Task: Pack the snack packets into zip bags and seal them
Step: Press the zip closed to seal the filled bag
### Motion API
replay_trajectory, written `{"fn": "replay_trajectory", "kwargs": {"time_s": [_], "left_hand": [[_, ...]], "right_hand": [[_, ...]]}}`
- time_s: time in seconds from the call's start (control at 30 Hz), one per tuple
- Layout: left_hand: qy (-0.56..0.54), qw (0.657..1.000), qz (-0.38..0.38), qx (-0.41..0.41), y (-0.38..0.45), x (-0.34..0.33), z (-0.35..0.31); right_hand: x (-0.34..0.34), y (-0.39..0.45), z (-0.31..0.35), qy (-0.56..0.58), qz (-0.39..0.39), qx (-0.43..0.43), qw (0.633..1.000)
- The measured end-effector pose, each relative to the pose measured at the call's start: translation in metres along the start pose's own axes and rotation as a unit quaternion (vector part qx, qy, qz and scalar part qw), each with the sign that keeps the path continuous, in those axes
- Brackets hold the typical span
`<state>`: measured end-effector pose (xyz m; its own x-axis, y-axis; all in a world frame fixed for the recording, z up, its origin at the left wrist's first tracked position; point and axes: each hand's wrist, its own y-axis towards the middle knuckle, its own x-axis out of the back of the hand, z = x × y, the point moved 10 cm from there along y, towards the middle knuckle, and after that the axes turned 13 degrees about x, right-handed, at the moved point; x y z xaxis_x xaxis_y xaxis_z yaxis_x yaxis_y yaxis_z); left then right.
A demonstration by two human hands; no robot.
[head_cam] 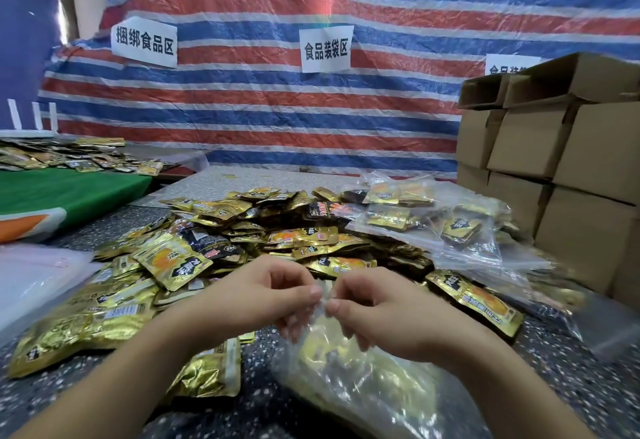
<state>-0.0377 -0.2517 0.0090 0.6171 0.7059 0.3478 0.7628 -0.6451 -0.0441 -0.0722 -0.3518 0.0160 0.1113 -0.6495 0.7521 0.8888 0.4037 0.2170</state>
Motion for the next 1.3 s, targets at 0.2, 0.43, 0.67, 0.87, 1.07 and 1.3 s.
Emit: {"fn": "replay_trajectory", "kwargs": {"time_s": [0.2,0.43,0.67,0.87,1.07,1.3], "left_hand": [[0.033,0.999,0.011,0.012,0.003,-0.008,0.016],[0.023,1.000,-0.003,0.010,0.001,-0.009,0.014],[0.032,0.999,-0.016,0.004,-0.001,-0.010,0.011],[0.048,0.999,-0.022,-0.007,-0.001,-0.010,0.009],[0.046,0.999,-0.011,0.007,0.000,-0.010,0.012],[0.072,0.997,-0.037,-0.011,-0.001,-0.010,0.009]], "right_hand": [[-0.017,-0.001,-0.015,0.074,-0.010,-0.024,0.997],[-0.016,-0.006,-0.015,0.112,-0.033,-0.040,0.992],[-0.013,-0.005,-0.013,0.137,-0.056,-0.022,0.989],[-0.016,-0.004,-0.016,0.147,-0.047,-0.037,0.987],[-0.016,-0.005,-0.016,0.151,-0.043,-0.048,0.986],[-0.012,-0.005,-0.013,0.091,-0.060,-0.026,0.994]]}}
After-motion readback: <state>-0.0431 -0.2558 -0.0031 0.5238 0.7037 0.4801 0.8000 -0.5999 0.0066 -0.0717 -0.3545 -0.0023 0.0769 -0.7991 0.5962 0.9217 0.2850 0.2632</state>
